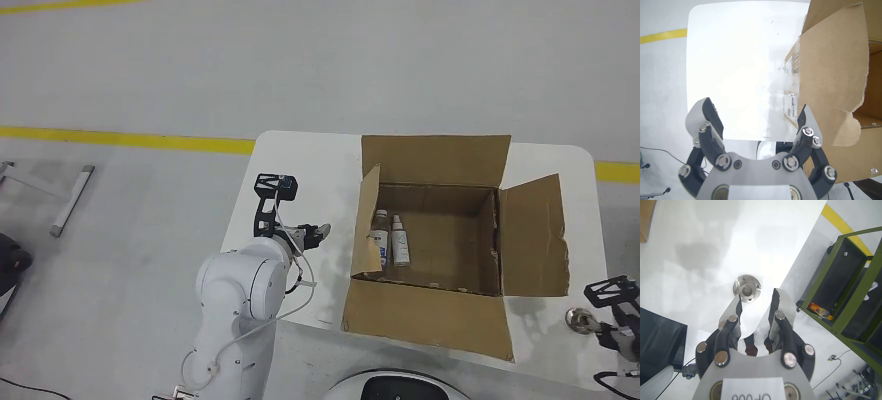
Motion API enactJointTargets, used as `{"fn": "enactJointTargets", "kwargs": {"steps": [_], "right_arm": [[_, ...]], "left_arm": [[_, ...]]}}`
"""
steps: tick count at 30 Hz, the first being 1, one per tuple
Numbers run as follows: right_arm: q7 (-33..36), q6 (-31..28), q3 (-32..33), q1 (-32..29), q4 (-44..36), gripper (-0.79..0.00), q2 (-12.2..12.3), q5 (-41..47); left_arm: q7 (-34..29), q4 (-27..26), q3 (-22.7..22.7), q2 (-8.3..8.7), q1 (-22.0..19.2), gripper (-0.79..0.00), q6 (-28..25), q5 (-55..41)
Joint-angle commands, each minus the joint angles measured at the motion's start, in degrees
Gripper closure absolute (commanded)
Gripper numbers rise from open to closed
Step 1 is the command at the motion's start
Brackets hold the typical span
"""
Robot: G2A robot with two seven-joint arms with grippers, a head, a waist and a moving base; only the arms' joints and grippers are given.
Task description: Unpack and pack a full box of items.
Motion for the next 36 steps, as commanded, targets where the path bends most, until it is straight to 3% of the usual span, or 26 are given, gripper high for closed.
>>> {"fn": "enactJointTargets", "kwargs": {"steps": [1,17,36], "right_arm": [[-0.02,0.05,-0.46,0.35,0.65,-0.357,0.07,-0.29],[-0.17,1.04,-4.35,3.33,5.64,-0.363,0.63,-2.61],[0.36,2.02,-5.89,4.75,7.3,-0.286,1.22,-2.94]], "left_arm": [[0.0,0.0,0.0,0.0,0.0,-0.785,0.0,0.0],[0.0,0.0,0.0,0.0,0.0,-0.785,0.0,0.0],[0.0,0.0,0.0,0.0,0.0,-0.785,0.0,0.0]]}}
